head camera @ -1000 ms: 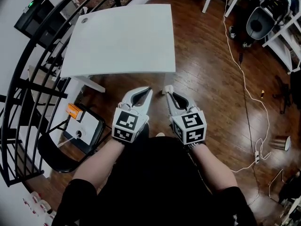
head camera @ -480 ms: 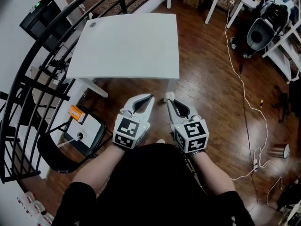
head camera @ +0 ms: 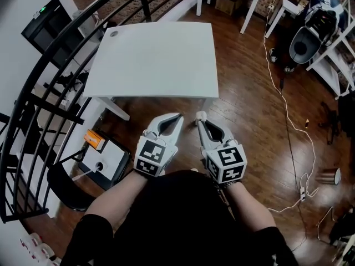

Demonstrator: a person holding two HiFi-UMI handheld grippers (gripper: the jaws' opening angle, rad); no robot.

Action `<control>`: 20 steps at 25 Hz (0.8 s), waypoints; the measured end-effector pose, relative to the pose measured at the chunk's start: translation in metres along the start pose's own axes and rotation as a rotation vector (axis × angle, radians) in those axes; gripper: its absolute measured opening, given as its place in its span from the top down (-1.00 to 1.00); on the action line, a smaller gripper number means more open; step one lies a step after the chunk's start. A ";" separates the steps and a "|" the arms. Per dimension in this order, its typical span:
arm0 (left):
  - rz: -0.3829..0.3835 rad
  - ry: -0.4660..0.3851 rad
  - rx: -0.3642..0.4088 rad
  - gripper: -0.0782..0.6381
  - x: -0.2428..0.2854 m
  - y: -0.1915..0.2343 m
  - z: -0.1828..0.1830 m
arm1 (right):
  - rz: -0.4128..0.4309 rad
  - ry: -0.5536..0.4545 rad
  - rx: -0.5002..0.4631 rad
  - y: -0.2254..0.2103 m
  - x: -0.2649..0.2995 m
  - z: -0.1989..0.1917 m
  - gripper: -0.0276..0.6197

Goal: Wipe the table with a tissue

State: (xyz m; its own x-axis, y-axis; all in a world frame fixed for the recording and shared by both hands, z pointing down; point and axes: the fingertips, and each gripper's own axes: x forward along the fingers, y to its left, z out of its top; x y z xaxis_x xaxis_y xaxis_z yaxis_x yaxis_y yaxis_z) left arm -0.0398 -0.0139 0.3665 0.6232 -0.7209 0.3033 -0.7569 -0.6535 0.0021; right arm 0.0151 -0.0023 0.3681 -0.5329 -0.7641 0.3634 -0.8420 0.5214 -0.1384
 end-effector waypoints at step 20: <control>-0.040 -0.018 0.001 0.75 -0.024 0.017 0.000 | -0.049 -0.011 -0.022 0.030 0.004 0.008 0.87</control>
State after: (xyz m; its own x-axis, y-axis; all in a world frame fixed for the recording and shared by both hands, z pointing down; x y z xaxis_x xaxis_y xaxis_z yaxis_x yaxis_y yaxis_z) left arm -0.0669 -0.0078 0.3590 0.6562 -0.6984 0.2856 -0.7314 -0.6818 0.0133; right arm -0.0129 0.0070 0.3581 -0.4921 -0.7928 0.3595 -0.8651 0.4915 -0.1004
